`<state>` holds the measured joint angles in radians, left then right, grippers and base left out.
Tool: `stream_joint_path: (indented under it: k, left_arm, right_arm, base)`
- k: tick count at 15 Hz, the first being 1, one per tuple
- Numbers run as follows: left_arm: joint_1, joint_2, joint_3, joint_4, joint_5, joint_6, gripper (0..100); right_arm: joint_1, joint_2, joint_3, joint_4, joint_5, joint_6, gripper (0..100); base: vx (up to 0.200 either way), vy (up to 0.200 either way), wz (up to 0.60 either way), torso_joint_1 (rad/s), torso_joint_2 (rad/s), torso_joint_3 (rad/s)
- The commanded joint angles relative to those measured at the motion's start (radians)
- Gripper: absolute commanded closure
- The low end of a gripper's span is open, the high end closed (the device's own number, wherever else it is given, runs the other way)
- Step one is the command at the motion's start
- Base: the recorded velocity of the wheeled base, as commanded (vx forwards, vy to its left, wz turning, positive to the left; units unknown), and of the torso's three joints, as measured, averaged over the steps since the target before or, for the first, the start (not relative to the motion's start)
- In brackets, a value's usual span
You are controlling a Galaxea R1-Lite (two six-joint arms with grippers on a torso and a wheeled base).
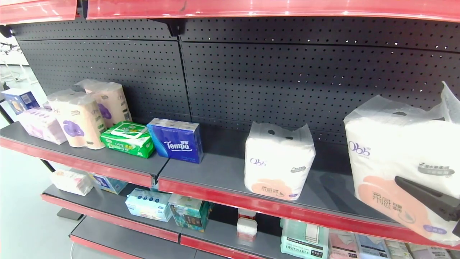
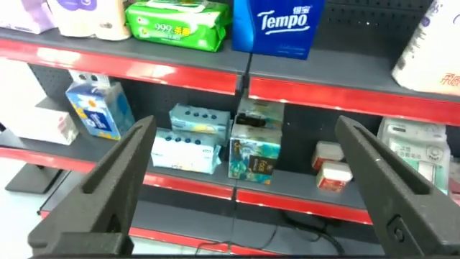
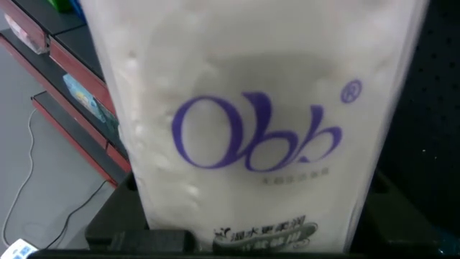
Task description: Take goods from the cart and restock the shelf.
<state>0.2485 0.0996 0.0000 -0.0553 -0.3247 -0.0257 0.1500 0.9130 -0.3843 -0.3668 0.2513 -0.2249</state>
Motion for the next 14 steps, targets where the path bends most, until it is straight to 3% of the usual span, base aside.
stream_joint_path:
  k: [1,3,5,6,7,8,9,11,12,13,14]
  left_arm:
    - [-0.002,0.020,0.000,0.000,-0.005,0.007,0]
    - [-0.038,0.045,0.000,0.000,-0.027,0.009,0]
    - [-0.124,0.037,0.000,0.000,-0.085,0.012,0]
    - [-0.218,0.045,0.000,0.002,-0.086,0.030,0]
    - [-0.235,0.043,-0.002,0.002,-0.086,0.038,0]
    - [-0.213,0.026,0.000,0.002,-0.059,0.055,0]
    - [-0.173,-0.004,0.000,0.002,0.012,0.061,0]
    - [-0.167,-0.008,0.000,0.003,0.187,0.066,0]
    - [-0.167,-0.008,0.000,0.005,0.239,0.063,0]
    - [-0.167,-0.008,0.000,0.005,0.245,0.064,0]
    - [-0.169,-0.009,0.000,0.005,0.205,0.064,0]
  right_arm:
    - [0.000,-0.002,0.001,0.000,-0.001,-0.001,100]
    - [0.000,-0.002,-0.004,0.000,-0.001,-0.007,100]
    - [0.000,-0.002,-0.002,0.000,-0.001,-0.007,100]
    - [0.000,-0.003,0.001,0.002,-0.001,-0.007,100]
    - [-0.001,-0.005,0.001,0.000,-0.001,-0.007,100]
    - [0.000,-0.005,-0.001,0.000,-0.001,-0.008,100]
    - [0.000,-0.002,-0.004,0.000,-0.001,-0.008,100]
    - [0.000,0.001,-0.007,0.000,-0.001,-0.007,100]
    - [0.000,0.001,-0.007,0.000,-0.001,-0.007,100]
    - [0.000,0.004,-0.008,0.000,-0.001,-0.007,100]
    - [0.000,0.004,-0.008,0.000,-0.001,-0.007,100]
  base:
    - [0.000,0.000,0.00,0.000,0.00,0.000]
    - [0.000,0.000,0.00,0.000,0.00,0.000]
    - [0.000,0.000,0.00,0.000,0.00,0.000]
    - [0.000,0.000,0.00,0.000,0.00,0.000]
    - [0.000,0.000,0.00,0.000,0.00,0.000]
    - [0.000,0.000,0.00,0.000,0.00,0.000]
    - [0.000,0.000,0.00,0.000,0.00,0.000]
    - [0.000,0.000,0.00,0.000,0.00,0.000]
    - [0.000,0.000,0.00,0.000,0.00,0.000]
    - [0.000,0.000,0.00,0.000,0.00,0.000]
    - [0.000,0.000,0.00,0.000,0.00,0.000]
